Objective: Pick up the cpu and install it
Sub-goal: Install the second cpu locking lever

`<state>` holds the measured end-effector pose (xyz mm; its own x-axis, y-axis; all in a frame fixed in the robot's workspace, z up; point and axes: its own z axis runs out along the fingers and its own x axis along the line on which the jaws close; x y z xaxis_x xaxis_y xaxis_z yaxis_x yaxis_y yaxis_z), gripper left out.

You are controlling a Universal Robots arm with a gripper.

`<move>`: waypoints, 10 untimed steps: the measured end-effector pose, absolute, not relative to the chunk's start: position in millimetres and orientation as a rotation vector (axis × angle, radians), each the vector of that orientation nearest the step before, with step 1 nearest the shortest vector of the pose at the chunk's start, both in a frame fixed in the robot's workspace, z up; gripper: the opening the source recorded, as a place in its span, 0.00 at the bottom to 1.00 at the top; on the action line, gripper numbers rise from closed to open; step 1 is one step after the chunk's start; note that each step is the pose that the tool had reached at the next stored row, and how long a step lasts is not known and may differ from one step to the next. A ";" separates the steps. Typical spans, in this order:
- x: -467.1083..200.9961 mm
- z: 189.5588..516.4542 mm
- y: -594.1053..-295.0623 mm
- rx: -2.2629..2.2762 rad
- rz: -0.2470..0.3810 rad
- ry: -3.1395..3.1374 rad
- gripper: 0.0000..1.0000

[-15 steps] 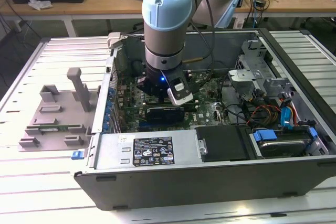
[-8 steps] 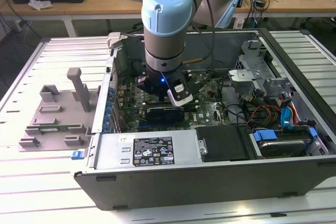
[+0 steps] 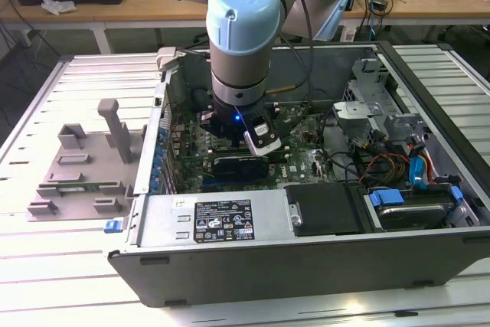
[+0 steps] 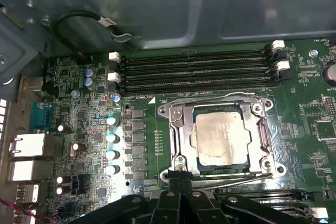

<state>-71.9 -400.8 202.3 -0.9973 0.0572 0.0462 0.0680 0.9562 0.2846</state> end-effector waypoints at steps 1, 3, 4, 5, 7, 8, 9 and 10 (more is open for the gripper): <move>-71.9 202.2 -401.1 -0.098 -0.449 -3.070 0.11; -71.9 202.1 -401.7 -0.098 -0.449 -3.070 0.11; -71.9 202.1 -402.3 -0.098 -0.448 -3.070 0.11; -71.9 202.0 -402.7 -0.098 -0.449 -3.070 0.11; -71.9 202.0 -404.1 -0.098 -0.449 -3.070 0.11; -71.9 202.0 -404.7 -0.098 -0.449 -3.070 0.11; -71.9 202.0 -405.5 -0.098 -0.449 -3.070 0.11; -71.9 202.0 -406.3 -0.098 -0.449 -3.070 0.11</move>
<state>-71.9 -406.3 202.0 -0.9973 0.0572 0.0462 0.0680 0.9563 0.2845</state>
